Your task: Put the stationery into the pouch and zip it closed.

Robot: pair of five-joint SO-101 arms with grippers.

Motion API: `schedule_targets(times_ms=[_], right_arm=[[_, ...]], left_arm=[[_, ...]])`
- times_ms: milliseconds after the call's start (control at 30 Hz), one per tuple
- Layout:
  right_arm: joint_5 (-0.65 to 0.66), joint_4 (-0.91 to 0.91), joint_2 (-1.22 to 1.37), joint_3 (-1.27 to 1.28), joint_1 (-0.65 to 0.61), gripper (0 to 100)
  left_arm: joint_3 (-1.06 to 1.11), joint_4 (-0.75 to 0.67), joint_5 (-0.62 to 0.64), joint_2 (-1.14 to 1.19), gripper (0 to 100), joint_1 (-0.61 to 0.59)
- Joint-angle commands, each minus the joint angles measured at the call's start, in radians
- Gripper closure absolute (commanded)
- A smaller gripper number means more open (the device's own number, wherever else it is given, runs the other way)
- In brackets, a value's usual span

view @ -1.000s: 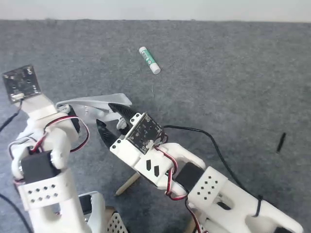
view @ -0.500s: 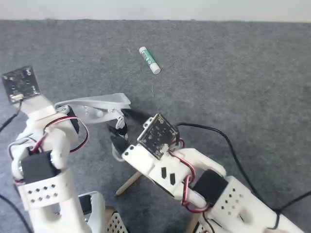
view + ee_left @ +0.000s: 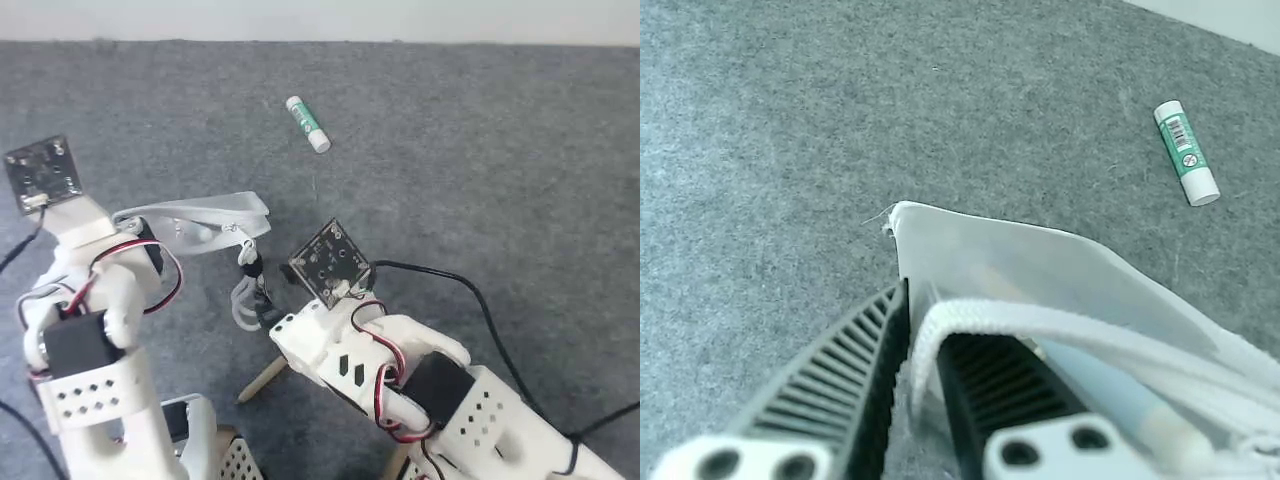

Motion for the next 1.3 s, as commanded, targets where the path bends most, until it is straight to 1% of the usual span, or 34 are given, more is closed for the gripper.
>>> schedule_targets(times_ms=[0,67,167,233,333,433,533,633,800,900,1033,1267], right_arm=[[-0.044,0.088,-0.024,-0.060,0.030,83.6],[-0.103,0.120,0.012,-0.060,0.030,83.6],[-0.206,0.122,0.120,-0.064,0.028,83.6],[-0.235,0.117,0.213,-0.072,0.030,83.5],[-0.287,0.107,0.328,-0.106,0.030,83.3],[-0.338,0.102,0.397,-0.137,0.030,83.3],[-0.350,0.101,0.435,-0.143,0.030,83.3],[-0.350,0.101,0.452,-0.143,0.035,83.3],[-0.350,0.101,0.458,-0.143,0.107,83.3],[-0.354,0.101,0.458,-0.143,0.119,83.3],[-0.407,0.087,0.478,-0.143,0.122,83.3],[-0.416,0.087,0.667,-0.215,0.122,83.3]], left_arm=[[-0.013,-0.035,-0.008,-0.028,99,0.003],[-0.013,-0.035,-0.008,-0.028,99,0.003],[-0.013,-0.035,-0.008,-0.028,99,0.003],[-0.013,-0.035,-0.008,-0.028,99,0.000],[-0.013,-0.049,-0.005,-0.028,99,-0.037],[-0.013,-0.055,-0.003,-0.026,99,-0.063],[-0.013,-0.055,-0.002,-0.028,99,-0.066],[-0.016,-0.055,0.031,-0.028,99,-0.121],[-0.018,-0.077,0.049,-0.029,99,-0.201],[-0.019,-0.077,0.049,-0.029,99,-0.206],[-0.019,-0.077,0.049,-0.029,99,-0.207],[-0.019,-0.077,0.049,-0.029,99,-0.207]])
